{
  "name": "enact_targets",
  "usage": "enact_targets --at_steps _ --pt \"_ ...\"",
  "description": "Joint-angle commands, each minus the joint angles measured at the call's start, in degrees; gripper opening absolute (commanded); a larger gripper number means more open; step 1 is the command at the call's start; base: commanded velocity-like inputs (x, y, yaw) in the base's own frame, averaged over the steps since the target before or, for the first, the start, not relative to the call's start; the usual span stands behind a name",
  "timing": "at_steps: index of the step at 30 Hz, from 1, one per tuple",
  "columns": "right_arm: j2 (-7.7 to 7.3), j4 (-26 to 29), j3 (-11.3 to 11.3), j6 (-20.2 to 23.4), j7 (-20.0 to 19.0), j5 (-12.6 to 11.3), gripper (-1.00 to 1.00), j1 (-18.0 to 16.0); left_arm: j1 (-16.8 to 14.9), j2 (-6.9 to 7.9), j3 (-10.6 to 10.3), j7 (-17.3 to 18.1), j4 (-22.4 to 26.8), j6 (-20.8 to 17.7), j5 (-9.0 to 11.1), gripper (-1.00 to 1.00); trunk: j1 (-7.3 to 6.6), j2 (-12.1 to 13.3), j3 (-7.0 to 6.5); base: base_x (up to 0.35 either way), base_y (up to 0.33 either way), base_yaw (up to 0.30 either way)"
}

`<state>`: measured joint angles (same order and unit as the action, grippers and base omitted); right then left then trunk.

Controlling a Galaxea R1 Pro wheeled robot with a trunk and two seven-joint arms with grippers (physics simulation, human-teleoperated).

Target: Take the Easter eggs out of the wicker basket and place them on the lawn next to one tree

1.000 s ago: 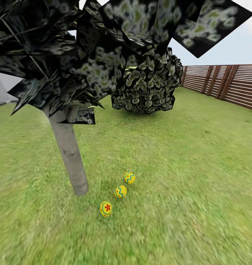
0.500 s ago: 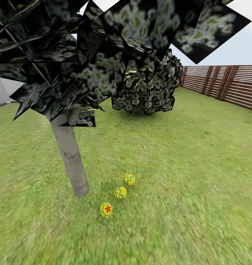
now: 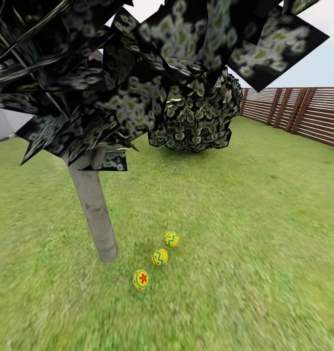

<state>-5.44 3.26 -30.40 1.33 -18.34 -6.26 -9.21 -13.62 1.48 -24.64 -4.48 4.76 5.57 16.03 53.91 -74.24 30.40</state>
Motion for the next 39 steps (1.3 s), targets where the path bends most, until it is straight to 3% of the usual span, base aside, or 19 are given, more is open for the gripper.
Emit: enact_targets --at_steps 1,39 --pt "-0.02 0.0 0.2 0.1 -0.2 -0.6 1.0 0.0 0.0 0.01 -0.5 -0.2 0.0 0.1 0.5 1.0 -0.23 0.4 -0.13 0.0 0.0 0.0" --pt "-0.01 0.0 0.2 0.2 -0.2 -0.6 1.0 0.0 -0.1 -0.02 -0.3 -0.2 0.0 -0.1 0.7 1.0 -8.58 15.6 -6.96 0.0 0.0 0.0"
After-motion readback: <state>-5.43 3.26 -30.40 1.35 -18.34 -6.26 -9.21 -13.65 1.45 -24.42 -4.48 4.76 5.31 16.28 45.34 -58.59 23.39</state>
